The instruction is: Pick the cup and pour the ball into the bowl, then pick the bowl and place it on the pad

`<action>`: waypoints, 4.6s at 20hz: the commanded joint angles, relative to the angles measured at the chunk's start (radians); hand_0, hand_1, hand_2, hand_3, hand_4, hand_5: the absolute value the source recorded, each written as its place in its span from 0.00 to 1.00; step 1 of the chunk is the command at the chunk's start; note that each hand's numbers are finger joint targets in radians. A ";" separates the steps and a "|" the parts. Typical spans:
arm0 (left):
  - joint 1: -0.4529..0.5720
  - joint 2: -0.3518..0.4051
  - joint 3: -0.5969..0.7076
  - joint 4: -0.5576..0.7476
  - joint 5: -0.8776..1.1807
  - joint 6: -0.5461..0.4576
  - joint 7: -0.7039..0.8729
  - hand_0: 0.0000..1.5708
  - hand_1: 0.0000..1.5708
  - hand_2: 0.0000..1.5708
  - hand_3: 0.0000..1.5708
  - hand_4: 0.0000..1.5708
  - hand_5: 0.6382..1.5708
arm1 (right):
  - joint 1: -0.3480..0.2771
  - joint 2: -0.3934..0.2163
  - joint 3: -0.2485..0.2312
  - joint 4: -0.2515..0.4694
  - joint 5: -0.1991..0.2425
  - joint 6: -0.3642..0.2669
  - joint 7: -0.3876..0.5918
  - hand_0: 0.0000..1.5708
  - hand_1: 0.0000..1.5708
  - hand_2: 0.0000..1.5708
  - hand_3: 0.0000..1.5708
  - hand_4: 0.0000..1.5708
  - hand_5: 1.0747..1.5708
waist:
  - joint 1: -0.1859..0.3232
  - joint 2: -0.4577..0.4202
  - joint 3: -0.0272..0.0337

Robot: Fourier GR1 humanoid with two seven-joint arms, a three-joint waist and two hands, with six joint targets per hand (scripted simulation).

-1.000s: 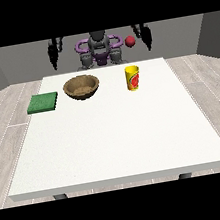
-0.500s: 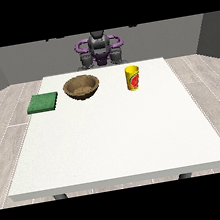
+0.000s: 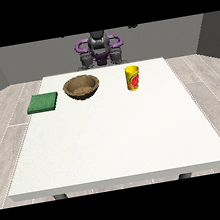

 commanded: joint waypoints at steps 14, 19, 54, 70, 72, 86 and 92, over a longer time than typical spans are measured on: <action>-0.099 0.026 0.101 0.431 -0.065 -0.062 -0.663 0.00 0.00 0.00 0.00 0.26 0.91 | -0.132 -0.053 -0.137 0.152 -0.101 0.143 -0.364 0.00 0.00 0.00 0.00 0.43 0.95 | -0.046 0.449 -0.0001; -0.182 0.075 0.149 0.622 -0.052 -0.111 -0.749 0.00 0.00 0.00 0.00 0.03 0.88 | -0.105 -0.038 -0.134 0.229 -0.091 0.182 -0.465 0.00 0.00 0.00 0.00 0.43 0.98 | -0.055 0.468 0.0001; -0.494 0.043 -0.014 1.203 -0.458 0.377 -0.749 0.83 0.83 1.00 1.00 0.89 0.91 | -0.153 -0.281 -0.350 0.547 -0.277 0.375 -0.345 0.00 0.00 0.00 0.18 0.41 0.99 | -0.078 0.200 0.0040; -0.832 -0.020 -0.435 1.392 -1.099 0.410 -0.052 0.87 0.87 1.00 1.00 0.94 0.96 | -0.194 -0.309 -0.374 0.788 -0.266 0.470 -0.462 0.00 0.00 0.00 0.00 0.44 0.97 | -0.066 0.174 0.0028; -0.879 -0.021 -0.457 1.415 -1.152 0.383 0.013 0.83 0.83 1.00 1.00 0.94 0.95 | -0.230 -0.303 -0.354 0.771 -0.277 0.469 -0.429 0.00 0.00 0.00 0.11 0.45 0.98 | -0.093 0.193 0.0017; -0.983 -0.021 -0.737 1.318 -1.375 -0.038 0.259 0.16 0.16 0.79 0.99 0.69 1.00 | -0.351 -0.269 -0.309 0.833 -0.246 0.439 -0.436 0.00 0.00 0.00 0.21 0.44 0.96 | -0.157 0.211 0.0006; -0.862 -0.021 -0.754 1.183 -1.389 -0.126 0.179 0.00 0.00 0.67 0.98 0.70 1.00 | -0.237 -0.259 -0.316 0.836 -0.226 0.418 -0.445 0.00 0.00 0.00 0.11 0.45 0.96 | -0.076 0.102 0.0002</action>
